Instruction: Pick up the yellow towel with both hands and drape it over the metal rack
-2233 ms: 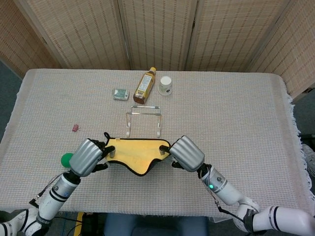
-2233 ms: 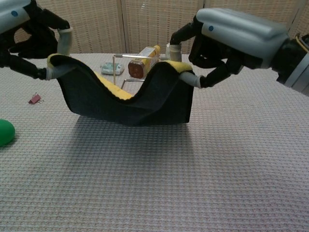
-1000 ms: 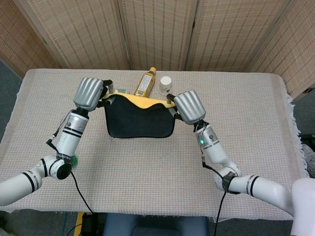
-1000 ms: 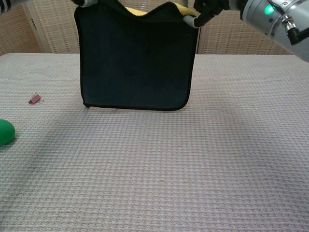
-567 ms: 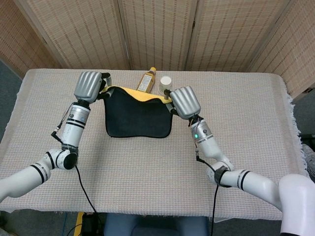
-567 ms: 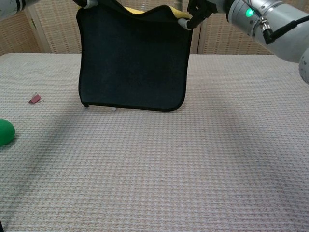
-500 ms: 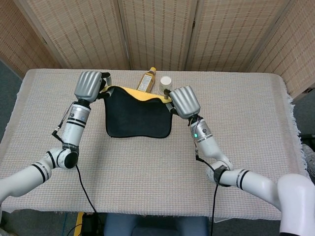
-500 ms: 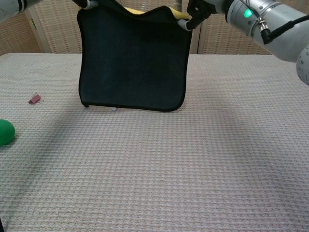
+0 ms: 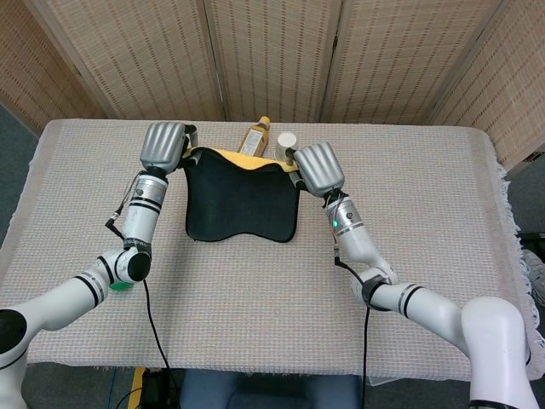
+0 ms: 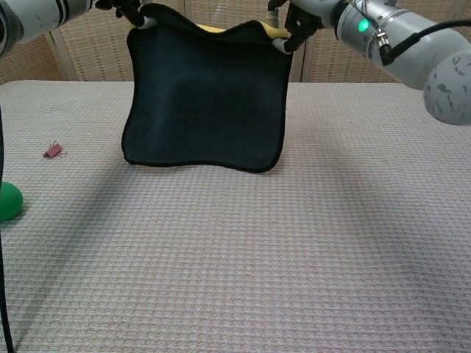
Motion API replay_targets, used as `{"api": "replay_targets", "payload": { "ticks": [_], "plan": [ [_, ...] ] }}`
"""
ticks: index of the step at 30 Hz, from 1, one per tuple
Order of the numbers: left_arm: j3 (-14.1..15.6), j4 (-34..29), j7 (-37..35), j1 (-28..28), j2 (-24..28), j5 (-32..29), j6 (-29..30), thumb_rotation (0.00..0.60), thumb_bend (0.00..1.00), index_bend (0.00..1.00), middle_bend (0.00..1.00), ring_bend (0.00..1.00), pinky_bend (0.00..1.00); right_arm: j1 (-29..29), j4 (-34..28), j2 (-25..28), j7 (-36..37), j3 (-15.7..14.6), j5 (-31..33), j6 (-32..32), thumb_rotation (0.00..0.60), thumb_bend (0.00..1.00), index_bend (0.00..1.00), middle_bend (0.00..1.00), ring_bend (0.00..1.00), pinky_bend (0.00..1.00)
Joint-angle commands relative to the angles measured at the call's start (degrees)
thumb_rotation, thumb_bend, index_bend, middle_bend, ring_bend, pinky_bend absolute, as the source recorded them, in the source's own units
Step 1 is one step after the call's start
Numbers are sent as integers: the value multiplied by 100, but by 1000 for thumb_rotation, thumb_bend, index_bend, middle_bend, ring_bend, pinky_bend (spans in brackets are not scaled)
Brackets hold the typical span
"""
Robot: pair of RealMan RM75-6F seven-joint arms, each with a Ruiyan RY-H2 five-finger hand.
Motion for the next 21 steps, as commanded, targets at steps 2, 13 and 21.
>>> {"api": "replay_targets", "payload": {
  "ticks": [2, 13, 21],
  "plan": [
    [46, 132, 208, -117, -95, -223, -139, 600, 344, 472, 712, 512, 868, 45, 139, -44, 18, -29, 106, -121, 600, 407, 241, 920, 1000, 1000],
    [187, 131, 439, -203, -74, -601, -443, 600, 170, 80, 175, 0, 329, -191, -83, 213, 217, -215, 22, 10, 600, 392, 5, 905, 1000, 1000],
    [307, -738, 455, 254, 396, -795, 15, 600, 169, 74, 169, 0, 325, -771, -1095, 950, 379, -580, -185, 218, 600, 391, 5, 887, 999, 1000]
  ]
}}
